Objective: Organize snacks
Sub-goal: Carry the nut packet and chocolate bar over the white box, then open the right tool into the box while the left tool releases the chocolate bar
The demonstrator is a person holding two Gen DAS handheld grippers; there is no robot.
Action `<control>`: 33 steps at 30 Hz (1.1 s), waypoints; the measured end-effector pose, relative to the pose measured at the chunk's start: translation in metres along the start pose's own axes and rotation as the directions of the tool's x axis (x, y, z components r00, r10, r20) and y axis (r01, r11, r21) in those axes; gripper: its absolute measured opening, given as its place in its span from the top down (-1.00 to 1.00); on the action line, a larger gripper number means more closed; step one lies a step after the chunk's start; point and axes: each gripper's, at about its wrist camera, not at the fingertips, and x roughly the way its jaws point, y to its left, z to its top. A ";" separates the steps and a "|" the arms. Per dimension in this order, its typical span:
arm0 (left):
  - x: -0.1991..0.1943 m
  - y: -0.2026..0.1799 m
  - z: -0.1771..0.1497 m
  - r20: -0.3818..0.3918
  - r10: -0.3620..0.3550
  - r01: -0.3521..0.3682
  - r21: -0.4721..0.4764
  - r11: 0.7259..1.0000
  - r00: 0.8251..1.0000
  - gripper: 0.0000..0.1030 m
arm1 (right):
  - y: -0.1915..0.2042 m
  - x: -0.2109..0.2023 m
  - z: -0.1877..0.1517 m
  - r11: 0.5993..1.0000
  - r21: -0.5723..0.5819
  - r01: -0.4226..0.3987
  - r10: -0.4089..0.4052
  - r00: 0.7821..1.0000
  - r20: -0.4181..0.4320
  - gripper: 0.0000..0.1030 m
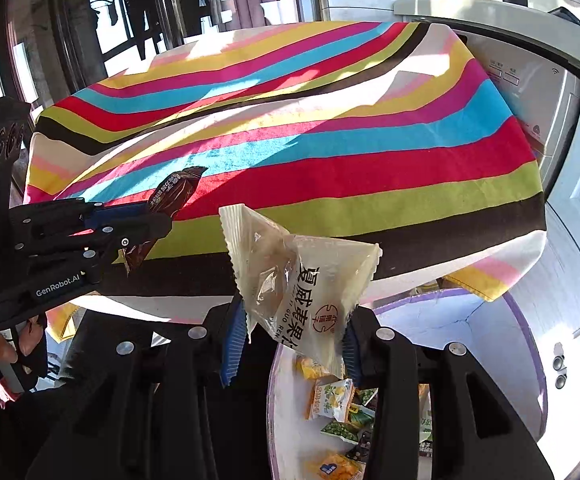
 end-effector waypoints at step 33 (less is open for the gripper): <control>0.055 -0.177 -0.009 -0.179 -0.132 0.184 0.315 0.931 0.975 0.54 | -0.104 -0.035 -0.093 0.930 0.270 0.249 -0.246 0.968 -0.043 0.22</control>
